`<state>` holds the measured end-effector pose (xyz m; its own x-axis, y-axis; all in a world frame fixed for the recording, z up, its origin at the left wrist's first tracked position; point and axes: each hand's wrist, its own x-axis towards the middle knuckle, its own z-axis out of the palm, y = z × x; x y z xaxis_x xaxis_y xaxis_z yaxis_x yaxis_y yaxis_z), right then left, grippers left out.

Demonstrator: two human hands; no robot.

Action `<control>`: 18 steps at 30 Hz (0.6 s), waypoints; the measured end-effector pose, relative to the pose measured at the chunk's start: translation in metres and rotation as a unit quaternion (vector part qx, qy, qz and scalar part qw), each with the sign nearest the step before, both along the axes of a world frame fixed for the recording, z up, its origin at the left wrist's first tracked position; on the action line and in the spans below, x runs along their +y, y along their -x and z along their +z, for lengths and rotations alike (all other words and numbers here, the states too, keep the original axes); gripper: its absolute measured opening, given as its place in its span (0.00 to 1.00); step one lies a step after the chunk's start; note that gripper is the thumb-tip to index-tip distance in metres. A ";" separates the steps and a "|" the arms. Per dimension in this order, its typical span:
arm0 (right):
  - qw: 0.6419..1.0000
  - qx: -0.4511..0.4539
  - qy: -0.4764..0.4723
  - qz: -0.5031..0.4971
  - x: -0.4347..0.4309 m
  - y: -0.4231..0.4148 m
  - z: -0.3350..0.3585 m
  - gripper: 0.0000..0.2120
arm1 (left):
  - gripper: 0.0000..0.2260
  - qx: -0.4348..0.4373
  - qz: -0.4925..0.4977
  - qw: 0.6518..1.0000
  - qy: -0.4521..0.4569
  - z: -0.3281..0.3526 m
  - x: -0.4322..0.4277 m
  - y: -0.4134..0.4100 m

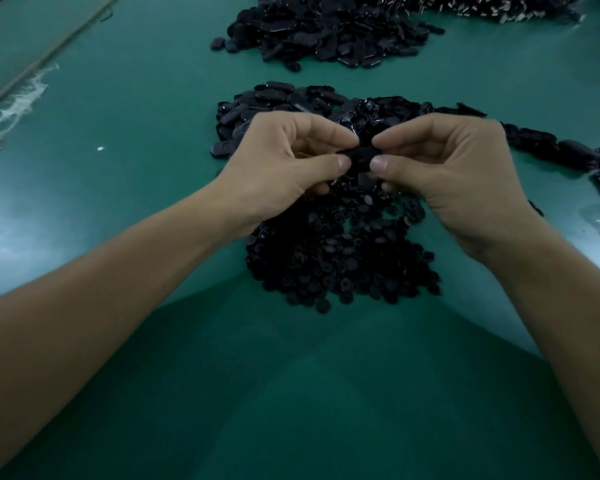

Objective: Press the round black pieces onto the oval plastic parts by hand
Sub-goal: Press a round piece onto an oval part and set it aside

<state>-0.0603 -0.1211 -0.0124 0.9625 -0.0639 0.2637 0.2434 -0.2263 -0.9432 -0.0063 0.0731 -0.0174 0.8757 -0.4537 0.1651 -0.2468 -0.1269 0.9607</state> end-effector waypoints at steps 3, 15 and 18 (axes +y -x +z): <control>1.000 0.000 0.002 -0.019 0.001 0.000 -0.001 0.08 | 0.08 0.001 0.002 1.000 0.029 -0.002 0.000 0.000; 0.924 0.067 0.375 -0.022 0.004 0.004 -0.004 0.05 | 0.09 -0.042 0.083 0.995 0.027 -0.006 0.002 -0.004; 0.921 0.073 0.382 -0.017 0.004 0.003 -0.004 0.02 | 0.09 -0.033 0.080 0.996 0.036 -0.006 0.001 -0.004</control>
<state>-0.0634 -0.1176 -0.0165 0.9922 0.0548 0.1120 0.1061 -0.8429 -0.5275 -0.0028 0.0744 -0.0231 0.9225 -0.2936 0.2506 -0.2908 -0.1019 0.9513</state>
